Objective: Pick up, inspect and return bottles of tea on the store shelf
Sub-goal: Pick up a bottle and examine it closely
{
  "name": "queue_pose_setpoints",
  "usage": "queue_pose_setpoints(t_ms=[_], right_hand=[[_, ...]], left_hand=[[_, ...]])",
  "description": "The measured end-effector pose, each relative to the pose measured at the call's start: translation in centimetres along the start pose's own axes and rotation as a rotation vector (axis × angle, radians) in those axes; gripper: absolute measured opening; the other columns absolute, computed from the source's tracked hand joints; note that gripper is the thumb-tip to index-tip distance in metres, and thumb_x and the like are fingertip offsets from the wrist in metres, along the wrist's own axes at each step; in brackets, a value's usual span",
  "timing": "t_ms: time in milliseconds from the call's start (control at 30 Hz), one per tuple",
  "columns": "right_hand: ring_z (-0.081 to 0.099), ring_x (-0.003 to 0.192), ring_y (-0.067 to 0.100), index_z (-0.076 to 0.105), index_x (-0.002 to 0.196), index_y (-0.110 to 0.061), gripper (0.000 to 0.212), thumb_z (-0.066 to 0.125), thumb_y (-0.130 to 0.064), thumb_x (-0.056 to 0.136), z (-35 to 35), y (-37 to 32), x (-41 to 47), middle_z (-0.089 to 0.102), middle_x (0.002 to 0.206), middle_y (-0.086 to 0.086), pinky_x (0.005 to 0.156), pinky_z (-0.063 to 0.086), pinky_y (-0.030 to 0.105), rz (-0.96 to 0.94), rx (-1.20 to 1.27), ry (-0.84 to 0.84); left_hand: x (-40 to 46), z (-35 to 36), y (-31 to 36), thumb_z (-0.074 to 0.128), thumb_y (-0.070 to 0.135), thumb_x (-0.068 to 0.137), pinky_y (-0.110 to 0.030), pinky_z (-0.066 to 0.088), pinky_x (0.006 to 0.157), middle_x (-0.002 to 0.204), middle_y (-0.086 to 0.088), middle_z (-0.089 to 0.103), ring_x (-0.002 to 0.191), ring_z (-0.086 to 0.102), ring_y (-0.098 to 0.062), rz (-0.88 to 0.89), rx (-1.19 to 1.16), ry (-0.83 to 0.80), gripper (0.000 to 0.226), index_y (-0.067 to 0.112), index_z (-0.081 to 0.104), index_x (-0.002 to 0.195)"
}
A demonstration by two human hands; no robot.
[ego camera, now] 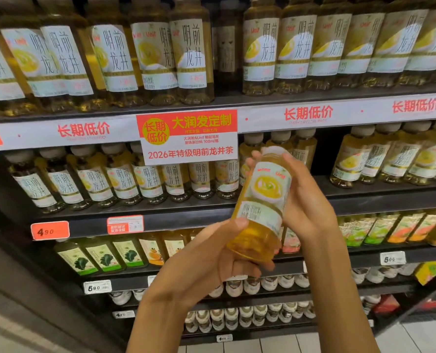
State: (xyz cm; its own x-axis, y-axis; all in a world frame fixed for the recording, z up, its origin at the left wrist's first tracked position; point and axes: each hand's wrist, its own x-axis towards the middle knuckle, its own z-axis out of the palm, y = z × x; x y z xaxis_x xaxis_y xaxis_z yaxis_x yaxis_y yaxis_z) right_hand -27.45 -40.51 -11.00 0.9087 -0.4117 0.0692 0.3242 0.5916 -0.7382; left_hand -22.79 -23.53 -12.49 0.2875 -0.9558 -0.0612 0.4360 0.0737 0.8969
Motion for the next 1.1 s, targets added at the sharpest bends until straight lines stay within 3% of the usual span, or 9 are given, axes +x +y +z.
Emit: queue_pose_setpoints(t_ms=[167,300,433,567,733,933,1033,1100], right_hand=[[0.065,0.110,0.024,0.057,0.123,-0.008,0.038,0.055,-0.024,0.088,1.3,-1.2,-0.3,0.068,0.119,0.010,0.083,0.055,0.030,-0.195,-0.129,-0.061],[0.062,0.115,0.023,0.050,0.134,-0.009,0.045,0.052,-0.028,0.093,1.7,-1.4,-1.0,0.066,0.124,0.008,0.093,0.053,0.036,-0.284,-0.283,-0.020],[0.063,0.109,0.018,0.058,0.127,-0.012,0.047,0.055,-0.036,0.086,1.6,-1.5,-1.5,0.068,0.119,0.006,0.092,0.052,0.031,-0.310,-0.377,0.007],[0.064,0.110,0.018,0.061,0.120,-0.018,0.040,0.062,-0.037,0.084,1.5,-1.0,-2.0,0.069,0.118,0.002,0.086,0.053,0.028,-0.319,-0.406,-0.113],[0.059,0.117,0.023,0.064,0.119,-0.014,0.054,0.079,-0.033,0.071,1.1,-0.2,-2.6,0.066,0.122,0.005,0.092,0.051,0.033,-0.423,-0.475,-0.210],[0.059,0.116,0.019,0.068,0.115,-0.022,0.048,0.077,-0.014,0.069,1.0,-0.8,-3.4,0.066,0.120,-0.002,0.090,0.049,0.027,-0.462,-0.625,-0.344],[0.058,0.116,0.018,0.067,0.113,-0.025,0.046,0.076,-0.014,0.069,1.0,-1.1,-3.8,0.066,0.119,-0.003,0.089,0.049,0.025,-0.500,-0.662,-0.378],[0.059,0.115,0.022,0.065,0.111,-0.025,0.044,0.075,-0.017,0.069,1.1,-1.2,-3.8,0.066,0.116,0.000,0.089,0.050,0.028,-0.512,-0.651,-0.370]], left_hand=[[0.3,-0.4,-0.3,0.070,0.034,0.078,-0.031,0.054,0.085,0.121,-0.004,0.068,0.107,0.065,-0.024,0.042,0.252,0.067,0.049,0.025,0.058,0.125],[0.4,-0.3,-0.1,0.074,0.036,0.076,-0.032,0.050,0.094,0.120,0.004,0.068,0.112,0.064,-0.016,0.120,0.434,0.137,0.049,0.037,0.059,0.122],[0.8,-0.5,-0.3,0.079,0.029,0.069,-0.020,0.054,0.080,0.112,0.010,0.070,0.104,0.066,-0.008,0.254,0.489,0.277,0.054,0.042,0.059,0.118],[1.7,-1.0,-0.8,0.079,0.012,0.066,-0.015,0.052,0.074,0.108,0.011,0.069,0.098,0.067,-0.007,0.397,0.542,0.434,0.065,0.039,0.056,0.121],[3.5,-1.4,-1.8,0.073,-0.012,0.072,-0.028,0.054,0.087,0.117,-0.004,0.063,0.108,0.063,-0.018,0.506,0.548,0.525,0.066,0.022,0.053,0.125],[4.1,-1.4,-2.1,0.076,0.006,0.072,-0.024,0.051,0.090,0.120,0.002,0.062,0.114,0.059,-0.014,0.608,0.643,0.537,0.060,0.027,0.053,0.123],[3.8,-1.4,-1.8,0.077,0.022,0.067,-0.020,0.051,0.087,0.119,0.006,0.064,0.114,0.060,-0.012,0.601,0.642,0.504,0.061,0.033,0.054,0.122],[3.3,-1.8,-1.4,0.079,0.019,0.068,-0.018,0.051,0.086,0.117,0.009,0.065,0.113,0.061,-0.010,0.575,0.666,0.427,0.061,0.033,0.056,0.122]])
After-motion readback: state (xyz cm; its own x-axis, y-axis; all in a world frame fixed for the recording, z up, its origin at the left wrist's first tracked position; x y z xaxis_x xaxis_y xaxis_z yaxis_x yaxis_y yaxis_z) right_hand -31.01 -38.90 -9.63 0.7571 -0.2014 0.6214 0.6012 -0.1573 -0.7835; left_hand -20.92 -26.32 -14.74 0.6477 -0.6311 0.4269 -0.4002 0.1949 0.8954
